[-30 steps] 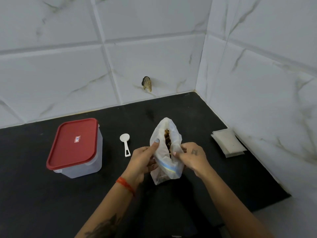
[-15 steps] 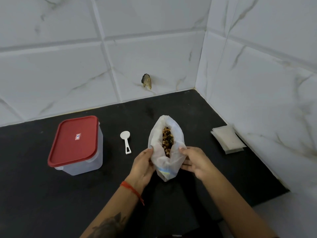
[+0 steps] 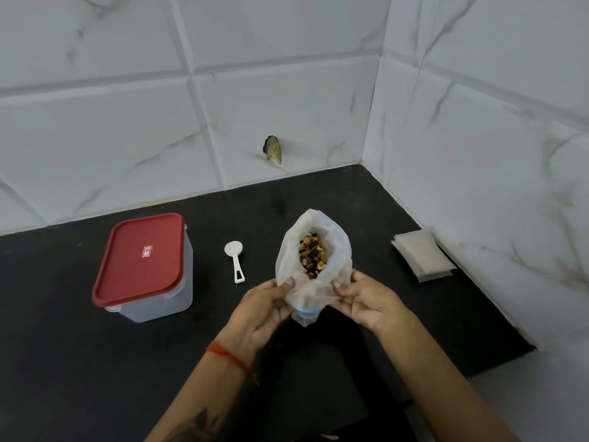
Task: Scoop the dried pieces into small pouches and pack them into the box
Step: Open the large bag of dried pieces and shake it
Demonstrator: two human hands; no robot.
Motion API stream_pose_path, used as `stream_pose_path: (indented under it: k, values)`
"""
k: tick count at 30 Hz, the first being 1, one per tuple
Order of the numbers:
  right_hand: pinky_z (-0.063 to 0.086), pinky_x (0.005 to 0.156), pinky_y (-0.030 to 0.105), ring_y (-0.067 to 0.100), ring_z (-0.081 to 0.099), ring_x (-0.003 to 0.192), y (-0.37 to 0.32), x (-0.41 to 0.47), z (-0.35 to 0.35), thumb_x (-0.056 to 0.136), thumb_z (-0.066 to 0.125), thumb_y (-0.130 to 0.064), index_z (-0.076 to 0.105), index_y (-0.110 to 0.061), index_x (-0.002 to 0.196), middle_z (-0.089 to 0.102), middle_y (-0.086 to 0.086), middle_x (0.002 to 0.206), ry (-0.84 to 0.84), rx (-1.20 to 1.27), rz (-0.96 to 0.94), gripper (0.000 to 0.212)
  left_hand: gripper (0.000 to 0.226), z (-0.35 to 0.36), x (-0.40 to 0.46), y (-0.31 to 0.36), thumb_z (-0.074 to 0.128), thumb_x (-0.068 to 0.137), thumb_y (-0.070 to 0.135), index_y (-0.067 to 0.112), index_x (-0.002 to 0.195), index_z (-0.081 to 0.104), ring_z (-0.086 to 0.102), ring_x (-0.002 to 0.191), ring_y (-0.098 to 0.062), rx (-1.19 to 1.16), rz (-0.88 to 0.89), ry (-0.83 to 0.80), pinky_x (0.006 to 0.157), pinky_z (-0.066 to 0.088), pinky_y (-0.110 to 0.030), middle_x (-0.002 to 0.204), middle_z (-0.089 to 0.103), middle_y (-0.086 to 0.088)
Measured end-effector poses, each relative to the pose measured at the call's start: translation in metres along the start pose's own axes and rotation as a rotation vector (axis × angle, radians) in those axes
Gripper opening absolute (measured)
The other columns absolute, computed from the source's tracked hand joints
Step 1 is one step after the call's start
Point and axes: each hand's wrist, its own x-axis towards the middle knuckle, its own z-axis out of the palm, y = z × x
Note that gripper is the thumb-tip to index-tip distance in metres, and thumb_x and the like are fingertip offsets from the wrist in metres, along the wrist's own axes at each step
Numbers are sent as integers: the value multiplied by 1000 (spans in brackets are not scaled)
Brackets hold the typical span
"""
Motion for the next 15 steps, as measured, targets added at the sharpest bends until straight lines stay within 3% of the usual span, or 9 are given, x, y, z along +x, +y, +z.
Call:
stream_pose_path:
  k: [2, 4, 6, 9, 11, 13, 15]
  values:
    - [50, 85, 48, 32, 60, 105, 2, 3, -6, 92, 38, 14, 57, -6, 112, 66, 21, 94, -19, 270, 65, 34, 25, -4, 3, -5, 45, 93, 5, -5, 114, 56, 70, 87, -26, -177, 2, -67, 71, 60, -35, 108, 66, -22]
    - [45, 90, 47, 34, 59, 107, 7, 3, -9, 93, 36, 11, 52, -2, 121, 64, 23, 99, -1, 335, 87, 35, 27, -9, 5, -12, 42, 96, 9, -3, 117, 55, 70, 89, -27, -252, 3, -109, 74, 59, -37, 111, 64, -23]
    - [49, 84, 43, 34, 62, 97, 12, 0, -9, 93, 43, 2, 52, 0, 125, 65, 22, 102, 32, 203, 118, 33, 29, -13, 8, -21, 41, 97, 14, 0, 118, 55, 69, 93, -29, -245, 5, -121, 77, 59, -40, 114, 64, -23]
    - [57, 69, 43, 36, 67, 90, 15, -8, -8, 93, 55, -34, 56, -4, 116, 66, 22, 106, 55, -195, 131, 38, 35, -17, 10, -32, 43, 96, 20, 4, 126, 52, 60, 112, -32, -164, 29, -129, 92, 51, -43, 126, 59, -22]
    - [60, 65, 38, 35, 70, 83, 16, -13, -2, 89, 58, -44, 58, -8, 109, 68, 22, 101, 44, -436, 82, 41, 39, -17, 9, -34, 45, 93, 23, 5, 128, 52, 60, 112, -32, -96, 62, -145, 91, 52, -42, 126, 59, -21]
    - [60, 60, 35, 31, 71, 77, 19, -13, 3, 91, 61, -29, 57, -7, 113, 68, 20, 98, 61, -509, -3, 31, 38, -15, 6, -35, 48, 92, 26, 8, 124, 55, 65, 101, -27, 9, 85, -145, 80, 58, -38, 120, 64, -17]
    - [59, 56, 34, 30, 70, 77, 19, -10, 2, 92, 58, -7, 57, -4, 114, 68, 20, 100, 86, -453, -53, 23, 31, -11, 1, -33, 54, 91, 31, 14, 115, 59, 69, 85, -18, 271, 139, -16, 64, 57, -29, 104, 71, -9]
